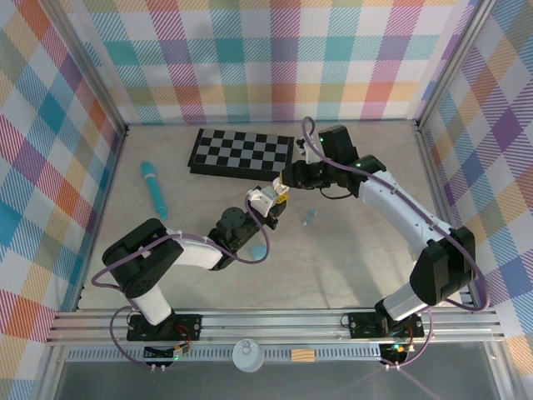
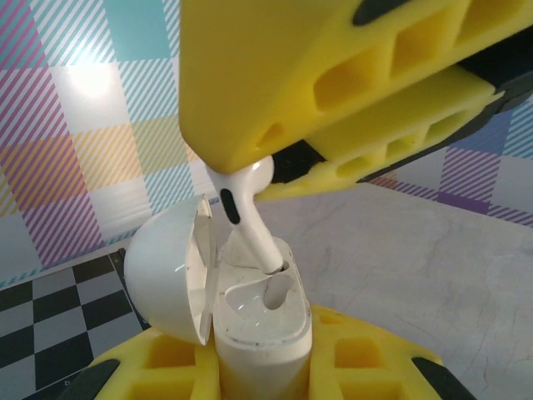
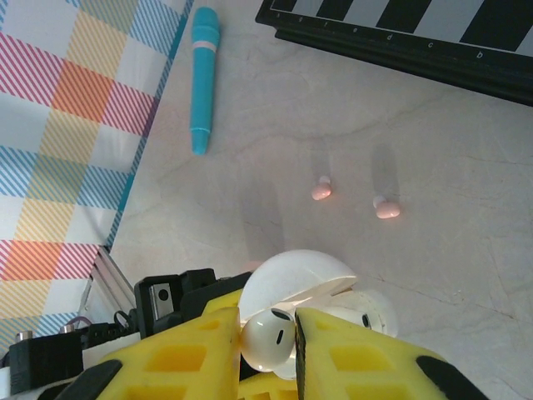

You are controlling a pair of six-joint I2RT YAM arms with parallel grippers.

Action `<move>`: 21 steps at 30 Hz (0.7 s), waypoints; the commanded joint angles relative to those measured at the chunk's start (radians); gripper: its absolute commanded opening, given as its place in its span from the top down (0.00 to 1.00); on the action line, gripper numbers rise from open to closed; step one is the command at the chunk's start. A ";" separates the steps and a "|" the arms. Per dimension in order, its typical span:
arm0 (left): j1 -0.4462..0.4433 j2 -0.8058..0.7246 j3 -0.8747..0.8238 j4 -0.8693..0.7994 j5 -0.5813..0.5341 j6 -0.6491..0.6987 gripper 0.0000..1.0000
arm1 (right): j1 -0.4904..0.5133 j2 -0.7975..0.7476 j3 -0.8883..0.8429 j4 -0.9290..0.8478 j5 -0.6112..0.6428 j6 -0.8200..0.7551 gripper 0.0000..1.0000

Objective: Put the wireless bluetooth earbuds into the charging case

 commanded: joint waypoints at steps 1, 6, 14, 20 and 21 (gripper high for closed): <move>-0.016 0.013 0.020 0.065 0.015 -0.015 1.00 | -0.007 -0.016 -0.010 0.045 -0.027 0.022 0.77; -0.018 0.002 0.014 0.067 0.000 -0.013 1.00 | -0.006 -0.017 -0.013 0.044 -0.029 0.023 0.77; -0.017 -0.009 0.025 0.040 -0.061 -0.021 1.00 | -0.007 -0.020 -0.031 0.053 -0.050 0.029 0.77; -0.017 -0.013 0.035 0.056 -0.049 -0.030 1.00 | -0.007 -0.014 -0.042 0.048 -0.039 0.025 0.77; -0.016 -0.016 0.036 0.057 -0.049 -0.030 1.00 | -0.007 -0.013 -0.042 0.048 -0.032 0.027 0.77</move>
